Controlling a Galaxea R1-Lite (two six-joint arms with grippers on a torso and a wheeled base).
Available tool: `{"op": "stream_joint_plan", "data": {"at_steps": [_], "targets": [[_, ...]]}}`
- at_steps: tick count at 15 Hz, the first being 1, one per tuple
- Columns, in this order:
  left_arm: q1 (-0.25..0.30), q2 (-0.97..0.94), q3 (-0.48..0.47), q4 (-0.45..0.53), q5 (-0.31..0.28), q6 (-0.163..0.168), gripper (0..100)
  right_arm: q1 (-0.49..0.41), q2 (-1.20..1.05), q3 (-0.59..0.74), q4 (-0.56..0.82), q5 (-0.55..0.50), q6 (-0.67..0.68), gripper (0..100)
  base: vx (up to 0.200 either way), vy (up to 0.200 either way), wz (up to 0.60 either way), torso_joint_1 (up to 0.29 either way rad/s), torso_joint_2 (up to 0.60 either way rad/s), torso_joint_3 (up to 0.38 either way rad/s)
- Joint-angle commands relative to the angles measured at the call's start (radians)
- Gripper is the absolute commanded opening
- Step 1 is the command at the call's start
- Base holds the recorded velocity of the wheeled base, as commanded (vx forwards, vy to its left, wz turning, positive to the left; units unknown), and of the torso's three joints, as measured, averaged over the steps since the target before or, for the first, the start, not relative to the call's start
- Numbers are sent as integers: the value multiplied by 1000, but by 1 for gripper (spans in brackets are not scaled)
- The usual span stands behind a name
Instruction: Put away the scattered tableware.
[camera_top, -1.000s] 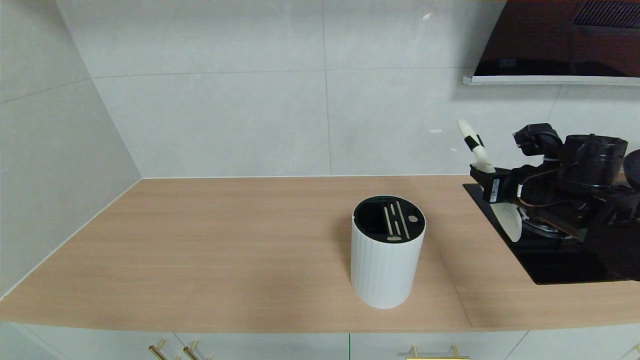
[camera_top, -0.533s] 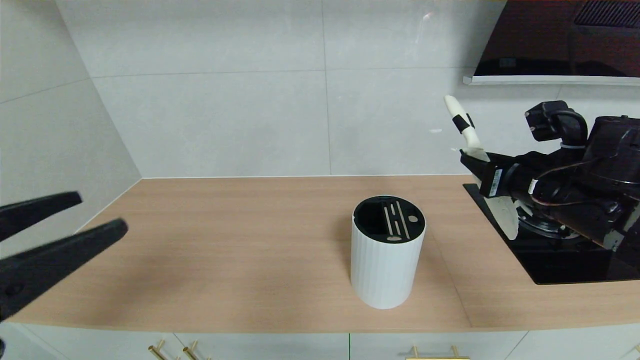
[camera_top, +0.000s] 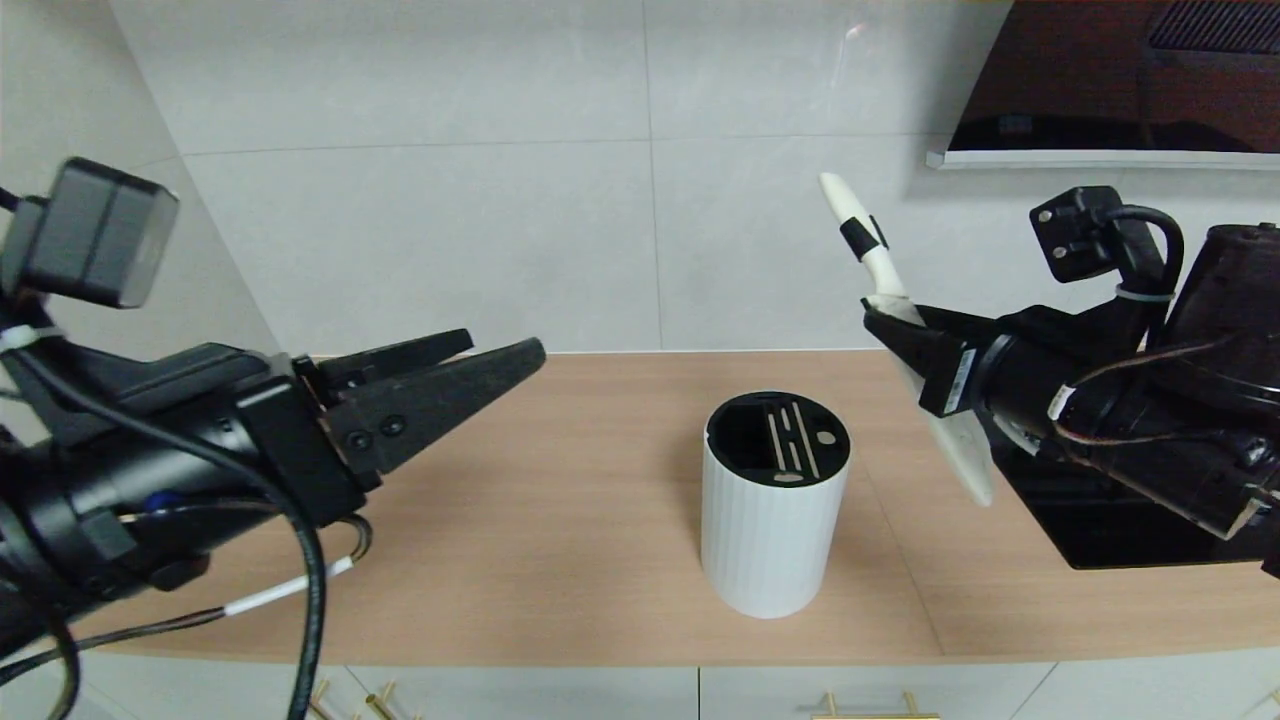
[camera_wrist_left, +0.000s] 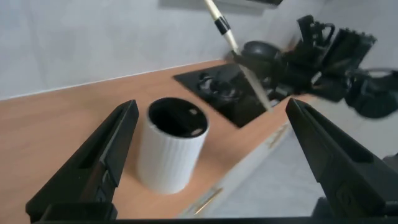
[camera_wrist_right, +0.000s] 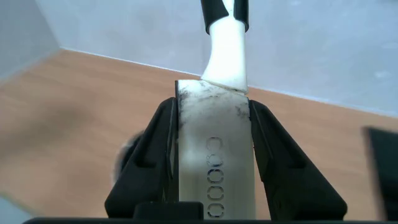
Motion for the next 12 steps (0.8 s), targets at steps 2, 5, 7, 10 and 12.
{"op": "stream_joint_plan", "data": {"at_steps": [2,5,7,10,12], "targets": [[-11,154,6,-55,0,-32,100,136,7,44,-2,-1,12,0,0,0,0,0,0,0],[-59,206,0,-128,-3,-173,100,209,32,75,-2,-8,9,0,0,0,0,0,0,0],[-89,264,-14,-236,-20,-343,100,251,70,67,-7,-86,9,0,0,0,0,0,0,0],[-91,346,-11,-302,-29,-374,100,294,88,57,-8,-104,13,0,0,0,0,0,0,0],[-92,364,-11,-306,-29,-374,100,327,85,57,-8,-121,13,0,0,0,0,0,0,0]]}}
